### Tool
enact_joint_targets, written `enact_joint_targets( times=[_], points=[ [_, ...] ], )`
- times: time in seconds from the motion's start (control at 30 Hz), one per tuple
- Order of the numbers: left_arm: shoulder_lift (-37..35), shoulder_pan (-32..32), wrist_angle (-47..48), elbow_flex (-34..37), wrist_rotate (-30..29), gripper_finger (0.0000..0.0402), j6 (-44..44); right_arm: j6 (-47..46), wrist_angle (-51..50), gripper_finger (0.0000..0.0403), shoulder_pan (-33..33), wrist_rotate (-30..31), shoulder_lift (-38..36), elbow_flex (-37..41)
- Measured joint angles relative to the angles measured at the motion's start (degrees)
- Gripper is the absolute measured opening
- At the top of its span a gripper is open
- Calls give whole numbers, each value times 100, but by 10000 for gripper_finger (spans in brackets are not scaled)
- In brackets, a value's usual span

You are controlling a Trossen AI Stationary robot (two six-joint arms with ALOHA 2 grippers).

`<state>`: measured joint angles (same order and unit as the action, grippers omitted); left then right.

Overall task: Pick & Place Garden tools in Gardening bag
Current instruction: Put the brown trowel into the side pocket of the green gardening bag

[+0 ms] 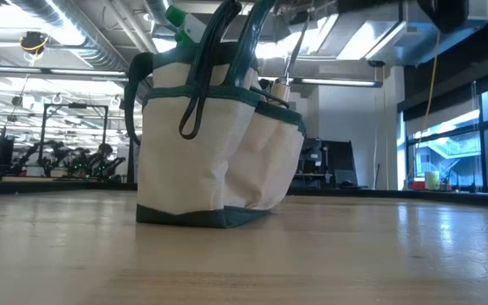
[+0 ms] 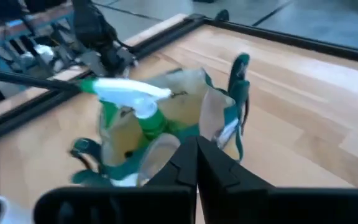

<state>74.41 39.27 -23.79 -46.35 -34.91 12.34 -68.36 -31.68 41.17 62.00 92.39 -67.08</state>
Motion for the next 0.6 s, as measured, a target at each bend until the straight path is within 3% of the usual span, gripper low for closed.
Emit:
enact_joint_targets(
  times=[0.17, 0.37, 0.6],
  points=[
    [0, 0, -24, 0, 0, 171, 20, -176, 420, 2, -140, 39, 73, 287],
    [0, 0, -42, 0, 2, 171, 13, -169, 1071, 1, -87, 574, 80, 525],
    [0, 0, -39, 0, 2, 171, -4, 328, 1931, 1, -105, 264, 75, 757]
  ],
)
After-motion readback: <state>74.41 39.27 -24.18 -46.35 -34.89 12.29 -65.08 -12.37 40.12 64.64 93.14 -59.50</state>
